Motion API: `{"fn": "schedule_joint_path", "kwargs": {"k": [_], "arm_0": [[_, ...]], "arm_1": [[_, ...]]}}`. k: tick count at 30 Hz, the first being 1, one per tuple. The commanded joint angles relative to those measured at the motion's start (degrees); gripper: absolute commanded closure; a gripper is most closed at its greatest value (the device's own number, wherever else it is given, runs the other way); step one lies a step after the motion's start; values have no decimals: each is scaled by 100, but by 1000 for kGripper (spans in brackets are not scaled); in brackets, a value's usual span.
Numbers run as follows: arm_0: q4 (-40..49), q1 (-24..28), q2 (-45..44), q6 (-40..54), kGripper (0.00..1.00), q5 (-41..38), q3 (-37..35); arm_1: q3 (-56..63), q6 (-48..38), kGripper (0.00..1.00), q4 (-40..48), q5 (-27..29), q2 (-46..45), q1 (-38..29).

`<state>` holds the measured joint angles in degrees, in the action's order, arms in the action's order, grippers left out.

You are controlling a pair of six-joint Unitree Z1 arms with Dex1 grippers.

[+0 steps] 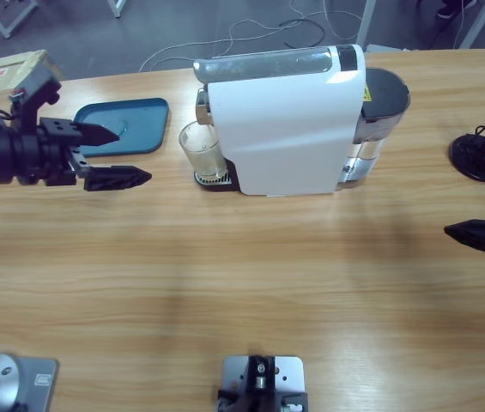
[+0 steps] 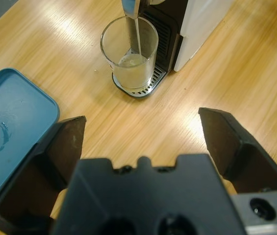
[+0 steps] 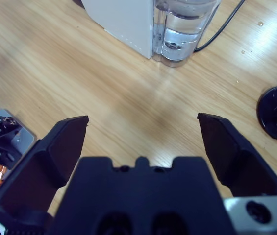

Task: Pour coffee

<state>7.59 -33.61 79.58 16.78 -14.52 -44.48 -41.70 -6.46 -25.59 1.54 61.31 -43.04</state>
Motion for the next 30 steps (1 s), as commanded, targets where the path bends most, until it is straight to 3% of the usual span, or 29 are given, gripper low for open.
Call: {"fn": "schedule_joint_path", "kwargs": {"k": [1, 13, 24, 30], "arm_0": [[30, -5, 35, -25, 0, 35, 52], [32, -5, -46, -25, 0, 9, 106], [-38, 88, -371, 73, 0, -601, 162], [-713, 369, -17, 565, 4, -1106, 247]], "arm_1": [[206, 39, 0, 38, -90, -212, -64], [220, 57, 0, 19, -92, -279, -89], [277, 60, 0, 19, -90, -309, -91], [285, 57, 0, 31, -94, -276, -91]]}}
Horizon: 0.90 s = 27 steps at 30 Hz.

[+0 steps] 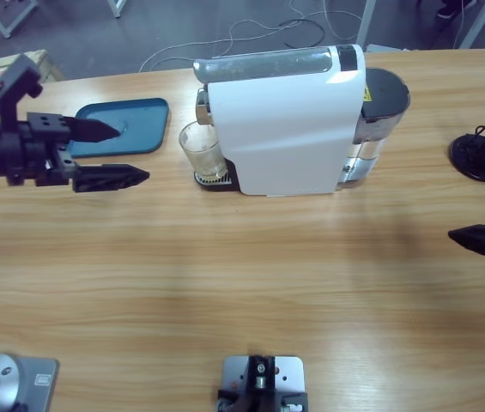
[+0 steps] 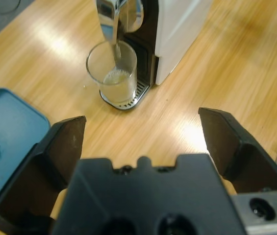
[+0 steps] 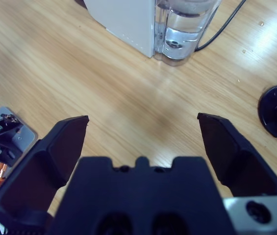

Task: Pour coffee

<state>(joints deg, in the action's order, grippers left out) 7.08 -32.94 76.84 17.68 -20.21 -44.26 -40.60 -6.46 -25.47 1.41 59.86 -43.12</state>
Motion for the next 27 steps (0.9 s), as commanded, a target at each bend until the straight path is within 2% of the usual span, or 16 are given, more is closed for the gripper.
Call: {"fn": "schedule_joint_path", "kwargs": {"k": [1, 6, 14, 19, 27], "arm_0": [[-857, 396, 427, 531, 4, -728, 219], [-1993, 570, 1330, 798, 4, -769, 218], [-3176, 571, 2501, 1202, 4, -932, 225], [-3255, 396, 2833, 1176, 4, -967, 251], [-3397, 392, 2898, 1141, 4, -1089, 265]], "arm_1": [[175, 57, 0, 25, -97, -109, -82], [184, 59, 0, 63, -226, 29, -82], [185, 66, 0, 123, -438, 281, -82], [263, 66, 0, 266, -449, 386, -82], [294, 67, 0, 385, -431, 639, -82]]}}
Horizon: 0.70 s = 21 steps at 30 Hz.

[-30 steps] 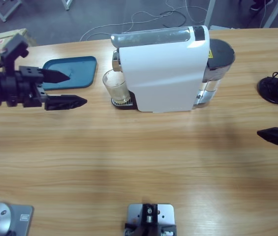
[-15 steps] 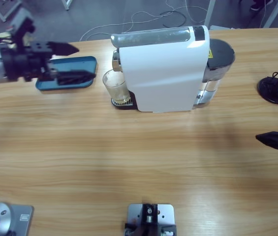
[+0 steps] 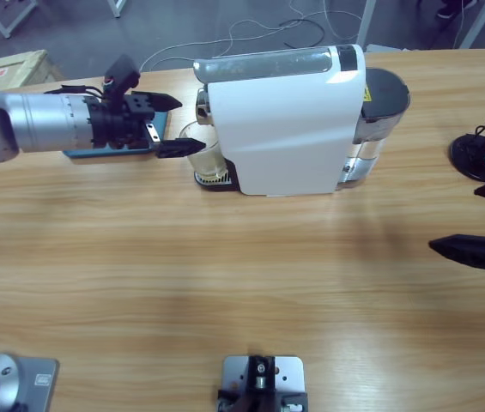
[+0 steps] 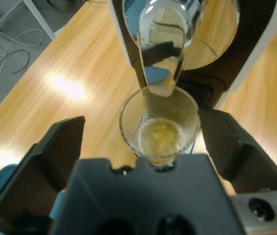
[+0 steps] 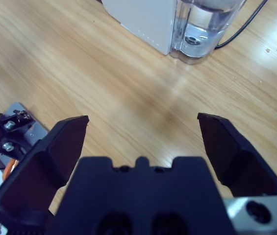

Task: Pour coffee

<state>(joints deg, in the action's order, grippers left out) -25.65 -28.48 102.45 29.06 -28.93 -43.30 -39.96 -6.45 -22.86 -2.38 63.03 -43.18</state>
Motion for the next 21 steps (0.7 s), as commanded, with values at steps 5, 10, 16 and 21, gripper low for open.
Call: {"fn": "schedule_joint_path", "kwargs": {"k": [5, 10, 16, 21], "arm_0": [[-124, -134, 463, 3, 4, -227, 243], [-327, -149, 625, -13, 4, -227, 241], [-506, -202, 781, -34, 4, -227, 222], [-590, -234, 906, -41, 4, -218, 114]], "arm_1": [[268, 74, 0, 133, -180, 211, -76], [322, 74, 0, 203, -182, 190, -76], [322, 74, 0, 220, -175, 247, -76], [322, 74, 0, 220, -184, 271, -76]]}}
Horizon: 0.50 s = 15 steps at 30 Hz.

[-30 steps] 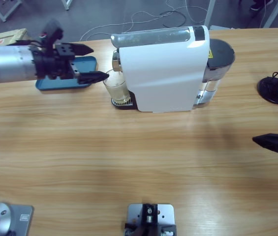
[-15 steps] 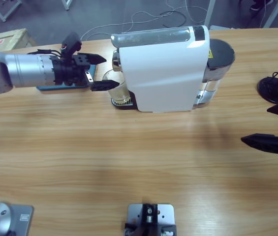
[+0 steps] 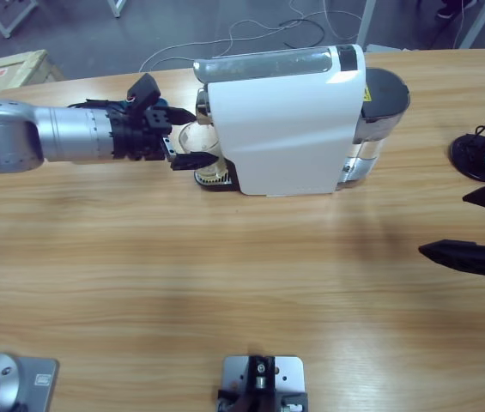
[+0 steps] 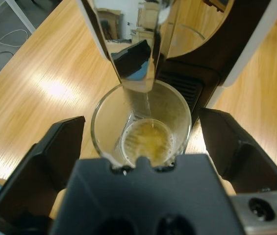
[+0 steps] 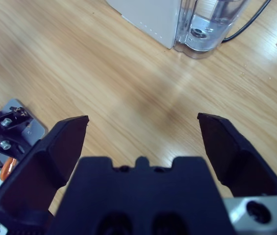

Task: Pour coffee

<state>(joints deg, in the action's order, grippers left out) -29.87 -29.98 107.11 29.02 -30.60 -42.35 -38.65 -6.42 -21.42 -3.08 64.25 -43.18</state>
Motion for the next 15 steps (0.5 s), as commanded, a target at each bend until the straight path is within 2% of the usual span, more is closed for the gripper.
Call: {"fn": "schedule_joint_path", "kwargs": {"k": [1, 4, 10, 13, 15], "arm_0": [[-168, -103, 465, -46, 4, -51, -13], [-168, -117, 510, -81, 6, -63, -57], [-260, -122, 598, -207, 114, -84, -122], [-265, -126, 618, -213, 126, -95, -138], [-265, -128, 623, -215, 257, -109, -145]], "arm_1": [[191, 70, 0, 77, -114, 149, -76], [191, 70, 0, 77, -114, 149, -76], [200, 70, 0, 94, -105, 158, -76], [200, 70, 0, 94, -105, 179, -76], [198, 70, 0, 94, -101, 193, -76]]}}
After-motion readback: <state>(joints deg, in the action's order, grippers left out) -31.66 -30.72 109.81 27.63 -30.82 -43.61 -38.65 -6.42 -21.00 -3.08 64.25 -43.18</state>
